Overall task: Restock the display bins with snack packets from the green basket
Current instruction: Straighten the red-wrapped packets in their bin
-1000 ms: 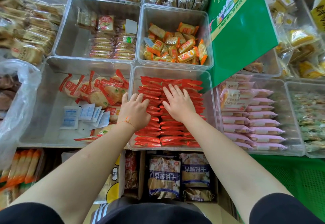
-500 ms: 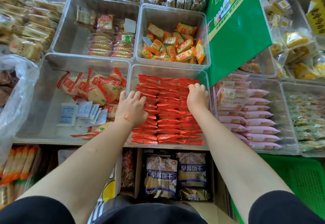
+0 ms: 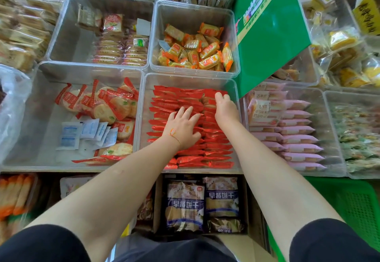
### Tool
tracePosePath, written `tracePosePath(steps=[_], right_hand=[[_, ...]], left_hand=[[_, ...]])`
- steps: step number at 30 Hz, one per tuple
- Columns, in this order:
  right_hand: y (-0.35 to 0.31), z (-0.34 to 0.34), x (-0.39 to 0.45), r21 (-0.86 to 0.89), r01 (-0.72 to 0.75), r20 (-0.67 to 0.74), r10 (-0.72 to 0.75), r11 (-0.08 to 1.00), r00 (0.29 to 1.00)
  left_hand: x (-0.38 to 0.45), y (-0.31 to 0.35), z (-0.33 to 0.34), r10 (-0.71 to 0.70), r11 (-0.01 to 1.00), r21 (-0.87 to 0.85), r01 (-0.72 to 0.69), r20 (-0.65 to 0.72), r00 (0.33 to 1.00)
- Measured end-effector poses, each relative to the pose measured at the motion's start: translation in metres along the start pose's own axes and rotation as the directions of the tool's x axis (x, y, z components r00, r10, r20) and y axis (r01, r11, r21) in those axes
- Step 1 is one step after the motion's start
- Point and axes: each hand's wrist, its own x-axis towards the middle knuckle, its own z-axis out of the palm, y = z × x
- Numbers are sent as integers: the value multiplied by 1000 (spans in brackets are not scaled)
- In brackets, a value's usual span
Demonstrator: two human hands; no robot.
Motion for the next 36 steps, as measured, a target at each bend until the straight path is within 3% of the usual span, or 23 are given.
tracePosePath(steps=[5,11,21,29,32,36], right_hand=[[1,0,2,29,15,-24,-15,999,1000],[-2,-8,8,-124,96,-32,-101,988,994],[-3,-6,7,-237,152,-3,-158,959,987],[-10,-5,7,-199,49,12,-48,979,999],[-21,0,-7,-191,1,-61,-13,982,998],[-15,18,-31,-8,89,0,-89,996,996]], left_hand=[[8,0,-3,-22,999,31,20,64,998],[9,2,-3,-34,999,41,31,81,996],[10,-1,-3,-29,999,23,28,69,997],[6,-5,-1,-4,1000,19,3,29,1000],[4,-6,1,-39,999,14,40,-29,999],[3,-12,6,-137,990,13,140,-133,982]])
